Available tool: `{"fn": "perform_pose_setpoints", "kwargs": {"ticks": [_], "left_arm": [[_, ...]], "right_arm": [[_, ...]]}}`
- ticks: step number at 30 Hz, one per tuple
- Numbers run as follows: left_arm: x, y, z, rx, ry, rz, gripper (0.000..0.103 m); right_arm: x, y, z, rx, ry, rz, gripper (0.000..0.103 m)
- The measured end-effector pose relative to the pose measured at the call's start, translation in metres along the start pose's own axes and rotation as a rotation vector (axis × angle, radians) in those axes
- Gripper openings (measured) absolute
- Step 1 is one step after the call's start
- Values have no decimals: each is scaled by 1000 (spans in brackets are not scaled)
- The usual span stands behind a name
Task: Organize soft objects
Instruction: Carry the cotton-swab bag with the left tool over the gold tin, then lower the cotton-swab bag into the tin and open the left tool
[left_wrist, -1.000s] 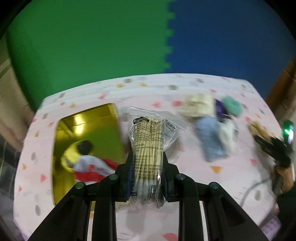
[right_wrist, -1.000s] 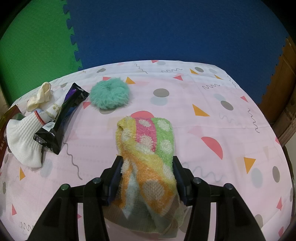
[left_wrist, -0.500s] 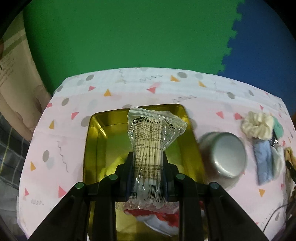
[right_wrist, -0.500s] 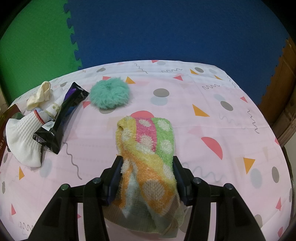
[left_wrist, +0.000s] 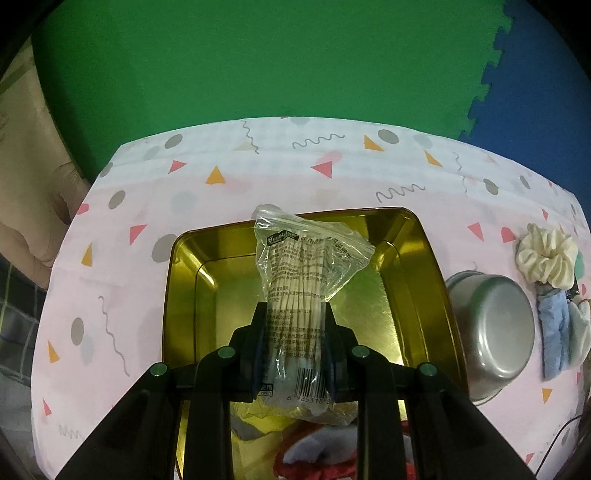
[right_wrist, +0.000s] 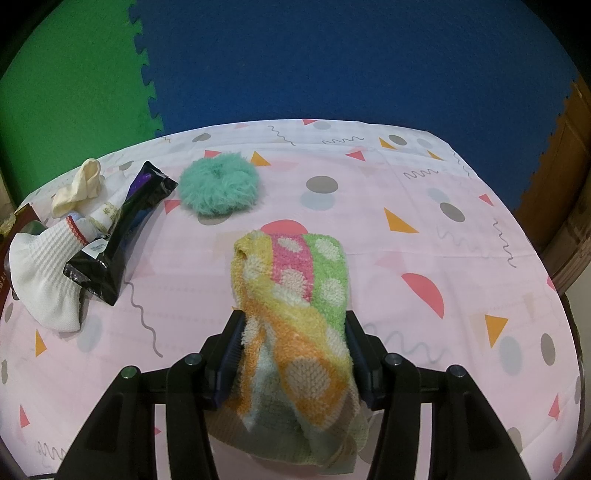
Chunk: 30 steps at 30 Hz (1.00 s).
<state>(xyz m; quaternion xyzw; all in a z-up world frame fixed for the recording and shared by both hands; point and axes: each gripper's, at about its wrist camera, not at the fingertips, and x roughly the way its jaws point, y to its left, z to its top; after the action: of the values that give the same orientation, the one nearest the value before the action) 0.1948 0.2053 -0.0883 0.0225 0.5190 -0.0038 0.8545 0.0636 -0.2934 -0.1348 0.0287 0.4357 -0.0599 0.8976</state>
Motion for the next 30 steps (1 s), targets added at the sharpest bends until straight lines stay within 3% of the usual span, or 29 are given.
{"fn": "perform_pose_setpoints", "kwargs": {"ticks": [26, 30], "left_arm": [[9, 36, -14, -69, 13, 61, 28], [9, 36, -13, -71, 16, 79, 35]], "right_arm": [[0, 0, 0, -2, 2, -5, 54], [0, 0, 0, -2, 2, -6, 54]]}}
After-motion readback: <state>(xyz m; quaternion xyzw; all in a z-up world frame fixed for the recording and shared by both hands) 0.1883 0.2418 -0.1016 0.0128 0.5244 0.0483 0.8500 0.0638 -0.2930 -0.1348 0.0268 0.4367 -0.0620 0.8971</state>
